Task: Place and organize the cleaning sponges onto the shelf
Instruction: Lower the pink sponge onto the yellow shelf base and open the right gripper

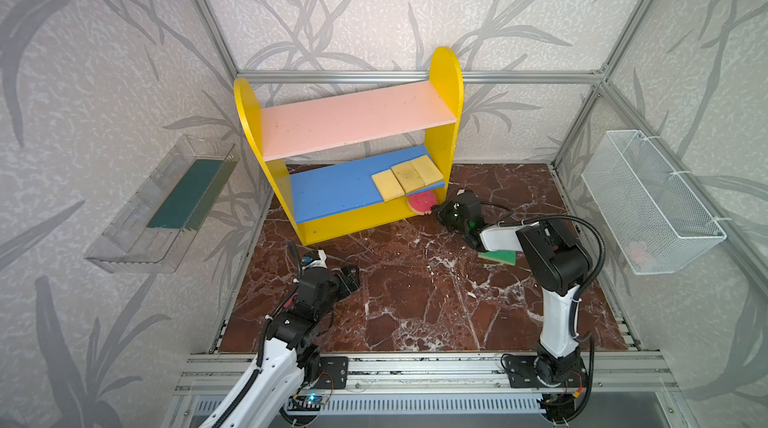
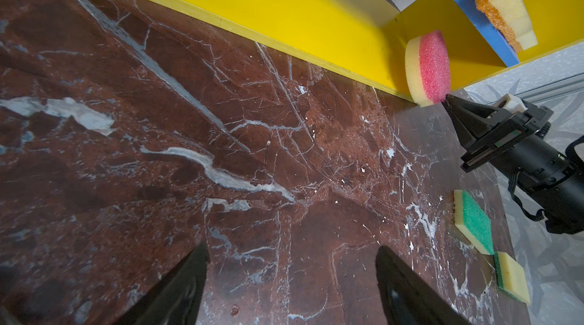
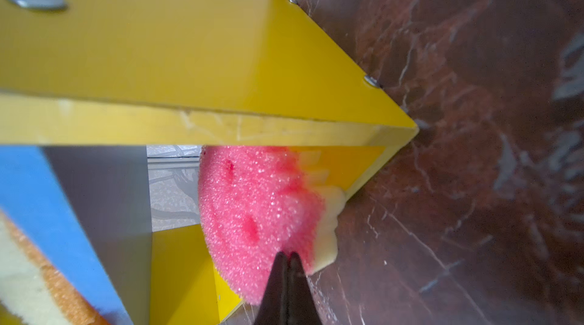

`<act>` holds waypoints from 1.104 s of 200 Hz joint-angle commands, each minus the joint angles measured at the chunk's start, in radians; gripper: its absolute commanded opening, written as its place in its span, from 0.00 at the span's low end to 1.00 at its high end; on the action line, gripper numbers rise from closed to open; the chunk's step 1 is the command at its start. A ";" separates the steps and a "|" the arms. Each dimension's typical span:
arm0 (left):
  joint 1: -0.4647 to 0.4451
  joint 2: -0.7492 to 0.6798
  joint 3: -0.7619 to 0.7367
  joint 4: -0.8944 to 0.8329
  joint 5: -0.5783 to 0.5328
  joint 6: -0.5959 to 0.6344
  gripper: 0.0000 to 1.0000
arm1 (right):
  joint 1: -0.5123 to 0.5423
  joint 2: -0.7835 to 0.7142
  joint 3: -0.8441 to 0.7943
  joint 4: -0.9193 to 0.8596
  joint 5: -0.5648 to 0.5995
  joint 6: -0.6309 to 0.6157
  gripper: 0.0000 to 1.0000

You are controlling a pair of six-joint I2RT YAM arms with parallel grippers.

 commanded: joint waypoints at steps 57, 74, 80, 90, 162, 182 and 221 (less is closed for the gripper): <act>0.003 0.010 -0.016 0.029 0.019 -0.006 0.85 | -0.001 0.066 0.081 0.065 0.056 -0.004 0.06; 0.003 0.013 -0.017 0.037 0.025 -0.011 0.85 | -0.001 0.072 0.091 0.057 0.058 -0.005 0.07; 0.004 0.015 -0.017 0.040 0.026 -0.013 0.85 | -0.001 0.075 0.093 0.055 0.059 -0.005 0.08; 0.004 0.019 -0.016 0.041 0.027 -0.014 0.85 | -0.002 0.078 0.094 0.053 0.062 -0.006 0.10; 0.004 0.027 -0.006 0.037 0.025 -0.029 0.85 | -0.001 0.098 0.111 0.050 0.043 -0.012 0.32; 0.004 0.024 0.007 0.021 0.022 -0.034 0.85 | -0.001 0.087 0.100 0.050 0.040 -0.016 0.34; 0.011 0.030 0.060 -0.070 0.006 -0.057 0.90 | -0.001 0.032 0.032 0.059 0.020 -0.025 0.38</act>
